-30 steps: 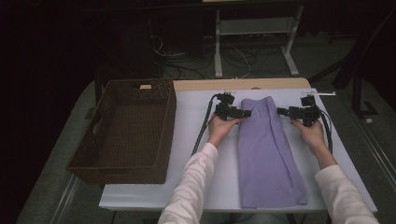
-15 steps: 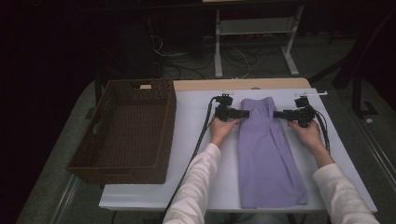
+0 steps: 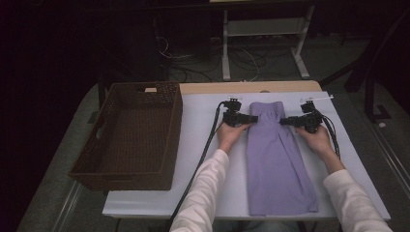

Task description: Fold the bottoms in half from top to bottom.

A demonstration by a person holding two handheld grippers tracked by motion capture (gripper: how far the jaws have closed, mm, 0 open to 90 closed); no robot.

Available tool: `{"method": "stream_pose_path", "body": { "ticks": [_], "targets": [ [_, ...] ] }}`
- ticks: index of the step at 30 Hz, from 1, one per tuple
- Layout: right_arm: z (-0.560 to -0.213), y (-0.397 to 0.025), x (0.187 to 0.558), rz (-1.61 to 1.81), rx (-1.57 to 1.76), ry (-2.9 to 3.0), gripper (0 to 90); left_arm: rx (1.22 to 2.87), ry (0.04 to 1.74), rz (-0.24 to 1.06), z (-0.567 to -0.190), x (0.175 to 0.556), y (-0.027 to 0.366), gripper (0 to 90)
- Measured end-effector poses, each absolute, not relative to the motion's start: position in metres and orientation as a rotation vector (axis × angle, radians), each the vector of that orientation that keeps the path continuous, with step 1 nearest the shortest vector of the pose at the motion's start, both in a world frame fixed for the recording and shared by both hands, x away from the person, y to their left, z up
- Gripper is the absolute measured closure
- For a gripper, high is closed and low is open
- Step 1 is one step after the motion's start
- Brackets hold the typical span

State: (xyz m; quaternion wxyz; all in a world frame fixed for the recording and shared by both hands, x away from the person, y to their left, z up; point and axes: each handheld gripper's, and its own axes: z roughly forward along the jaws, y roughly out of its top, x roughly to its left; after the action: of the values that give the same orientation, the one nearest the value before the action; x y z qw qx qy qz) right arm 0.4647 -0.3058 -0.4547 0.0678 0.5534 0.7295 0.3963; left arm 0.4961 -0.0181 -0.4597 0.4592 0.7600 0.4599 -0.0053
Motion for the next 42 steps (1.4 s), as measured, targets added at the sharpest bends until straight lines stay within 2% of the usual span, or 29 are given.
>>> {"method": "stream_pose_path", "body": {
  "ticks": [8,16,20,23,31,42],
  "targets": [
    [-0.455,-0.306,0.464,1.219,1.7,2.222,53.7,1.871,1.132,-0.031,-0.462,0.495,-0.02,49.6],
    [-0.453,-0.303,0.462,1.17,1.744,2.257,71.9,1.884,1.14,-0.031,-0.464,0.493,-0.026,69.8],
    [-0.454,-0.302,0.461,1.135,1.734,2.256,85.5,1.886,1.16,-0.039,-0.464,0.493,-0.027,81.1],
    [-0.455,-0.302,0.462,1.155,1.745,2.263,87.0,1.89,1.164,-0.051,-0.465,0.494,-0.028,85.8],
    [-0.457,-0.31,0.463,1.26,1.814,2.23,88.3,1.889,1.129,-0.036,-0.46,0.494,-0.026,88.4],
    [-0.442,-0.319,0.459,1.48,1.724,2.131,88.3,1.827,1.065,-0.014,-0.44,0.494,-0.018,88.4]
  ]
}}
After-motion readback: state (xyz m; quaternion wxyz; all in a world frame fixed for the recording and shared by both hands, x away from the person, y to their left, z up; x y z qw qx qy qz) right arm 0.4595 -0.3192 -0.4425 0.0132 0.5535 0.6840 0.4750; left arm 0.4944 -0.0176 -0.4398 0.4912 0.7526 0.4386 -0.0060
